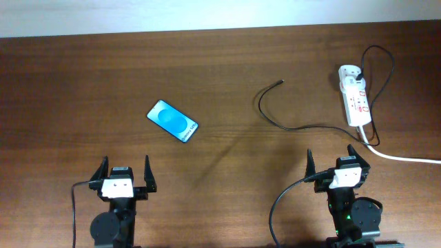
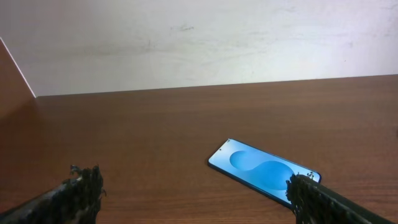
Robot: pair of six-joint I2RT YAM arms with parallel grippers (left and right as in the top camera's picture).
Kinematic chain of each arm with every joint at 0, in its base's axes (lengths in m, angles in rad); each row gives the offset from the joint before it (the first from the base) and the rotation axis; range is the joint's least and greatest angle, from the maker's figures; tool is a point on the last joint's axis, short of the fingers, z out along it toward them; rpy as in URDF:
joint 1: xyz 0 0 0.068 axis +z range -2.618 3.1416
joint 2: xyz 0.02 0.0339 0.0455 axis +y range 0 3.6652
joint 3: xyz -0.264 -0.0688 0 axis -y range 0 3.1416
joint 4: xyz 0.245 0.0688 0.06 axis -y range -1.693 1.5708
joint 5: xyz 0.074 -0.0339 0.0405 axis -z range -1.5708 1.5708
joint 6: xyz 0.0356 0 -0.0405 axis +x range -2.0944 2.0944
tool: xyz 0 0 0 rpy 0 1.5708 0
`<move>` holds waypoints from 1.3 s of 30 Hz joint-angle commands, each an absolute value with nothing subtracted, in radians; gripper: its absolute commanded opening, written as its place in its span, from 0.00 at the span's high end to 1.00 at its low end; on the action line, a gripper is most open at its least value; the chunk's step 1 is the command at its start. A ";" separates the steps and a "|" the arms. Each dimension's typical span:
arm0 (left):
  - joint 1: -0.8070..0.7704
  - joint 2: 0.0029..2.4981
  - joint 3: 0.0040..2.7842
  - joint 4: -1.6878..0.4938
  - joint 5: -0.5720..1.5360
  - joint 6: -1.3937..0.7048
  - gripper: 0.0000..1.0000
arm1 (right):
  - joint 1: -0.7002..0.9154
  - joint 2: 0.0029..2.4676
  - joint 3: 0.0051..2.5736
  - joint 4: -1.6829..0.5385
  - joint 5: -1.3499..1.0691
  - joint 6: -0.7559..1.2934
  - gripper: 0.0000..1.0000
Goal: Plug charger to phone and switch on socket
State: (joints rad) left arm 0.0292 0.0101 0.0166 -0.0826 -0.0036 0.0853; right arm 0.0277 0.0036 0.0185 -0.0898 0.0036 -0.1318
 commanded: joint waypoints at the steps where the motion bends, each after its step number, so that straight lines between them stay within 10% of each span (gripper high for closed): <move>1: 0.033 0.374 0.469 -0.290 0.112 -0.291 0.01 | 0.032 0.006 0.012 -0.094 0.012 -0.131 0.01; 39: 0.033 0.328 0.564 -0.282 0.139 -0.292 0.01 | 0.032 0.006 0.012 -0.094 0.012 -0.130 0.01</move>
State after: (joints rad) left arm 0.0303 0.2684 0.4770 -0.3016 0.1284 -0.2413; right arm 0.0280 0.0120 0.0177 -0.0891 0.0071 -0.1314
